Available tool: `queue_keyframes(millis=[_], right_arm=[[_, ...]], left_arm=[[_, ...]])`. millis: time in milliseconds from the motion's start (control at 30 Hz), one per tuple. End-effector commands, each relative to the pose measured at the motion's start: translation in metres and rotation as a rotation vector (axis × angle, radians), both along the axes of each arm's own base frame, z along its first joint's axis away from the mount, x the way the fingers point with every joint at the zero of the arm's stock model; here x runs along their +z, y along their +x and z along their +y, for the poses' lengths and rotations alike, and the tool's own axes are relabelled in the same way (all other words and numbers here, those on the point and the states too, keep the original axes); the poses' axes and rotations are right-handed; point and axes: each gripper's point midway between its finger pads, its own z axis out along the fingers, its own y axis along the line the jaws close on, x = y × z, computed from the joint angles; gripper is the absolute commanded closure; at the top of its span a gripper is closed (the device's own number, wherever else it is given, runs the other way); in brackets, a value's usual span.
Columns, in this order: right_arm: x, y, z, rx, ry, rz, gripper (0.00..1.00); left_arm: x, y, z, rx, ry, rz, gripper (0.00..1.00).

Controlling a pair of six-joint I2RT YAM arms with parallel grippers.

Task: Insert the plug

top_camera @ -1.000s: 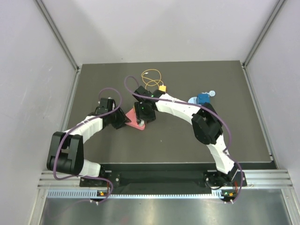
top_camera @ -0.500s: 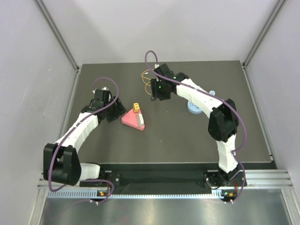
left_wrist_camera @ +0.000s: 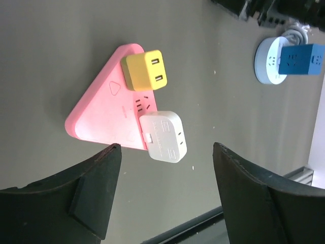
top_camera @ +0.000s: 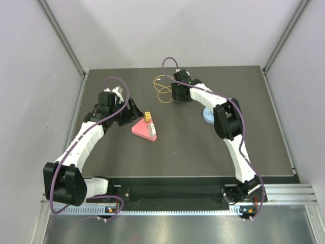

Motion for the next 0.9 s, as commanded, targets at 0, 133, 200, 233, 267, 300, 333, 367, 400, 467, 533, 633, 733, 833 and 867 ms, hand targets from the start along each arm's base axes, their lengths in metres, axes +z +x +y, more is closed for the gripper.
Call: queue_keyframes(millis=[0, 133, 200, 233, 267, 300, 333, 367, 400, 467, 533, 633, 733, 833, 867], right_arm=[[0.031, 0.039, 0.016, 0.01, 0.083, -0.152, 0.38], [0.013, 0.046, 0.016, -0.003, 0.062, -0.142, 0.34], [0.004, 0.047, 0.013, -0.014, 0.045, -0.138, 0.34], [0.003, 0.047, 0.014, -0.014, 0.047, -0.137, 0.33], [0.003, 0.051, 0.017, -0.009, 0.062, -0.151, 0.33], [0.003, 0.053, 0.019, 0.002, 0.075, -0.156, 0.34], [0.003, 0.053, 0.025, 0.031, 0.105, -0.156, 0.33], [0.002, 0.055, 0.026, 0.044, 0.11, -0.164, 0.34], [0.005, 0.058, 0.029, 0.052, 0.112, -0.181, 0.33], [0.002, 0.061, 0.025, 0.049, 0.103, -0.187, 0.32], [0.001, 0.063, 0.027, 0.041, 0.112, -0.194, 0.31], [-0.003, 0.065, 0.024, 0.028, 0.104, -0.188, 0.36], [-0.011, 0.061, 0.021, 0.026, 0.084, -0.174, 0.54], [-0.009, 0.053, 0.016, 0.031, 0.088, -0.153, 0.65], [0.005, 0.05, 0.015, 0.031, 0.096, -0.162, 0.67]], left_arm=[[0.011, 0.0, -0.008, -0.046, -0.031, -0.077, 0.24], [0.003, 0.001, -0.011, -0.058, -0.038, -0.05, 0.26], [0.001, 0.003, -0.011, -0.06, -0.035, -0.049, 0.26], [0.0, 0.003, -0.012, -0.064, -0.036, -0.05, 0.27], [0.003, 0.004, -0.012, -0.066, -0.036, -0.068, 0.27], [0.004, 0.004, -0.012, -0.068, -0.037, -0.076, 0.26], [0.004, 0.004, -0.012, -0.069, -0.04, -0.08, 0.27], [0.005, 0.005, -0.012, -0.071, -0.04, -0.084, 0.27], [0.006, 0.005, -0.013, -0.074, -0.042, -0.087, 0.27], [0.006, 0.006, -0.013, -0.076, -0.041, -0.085, 0.27], [0.007, 0.006, -0.014, -0.079, -0.043, -0.088, 0.27], [0.006, 0.007, -0.015, -0.079, -0.051, -0.092, 0.27], [0.008, 0.008, -0.017, -0.086, -0.06, -0.097, 0.28], [0.007, 0.008, -0.016, -0.084, -0.053, -0.097, 0.29], [0.007, 0.008, -0.016, -0.082, -0.053, -0.092, 0.29]])
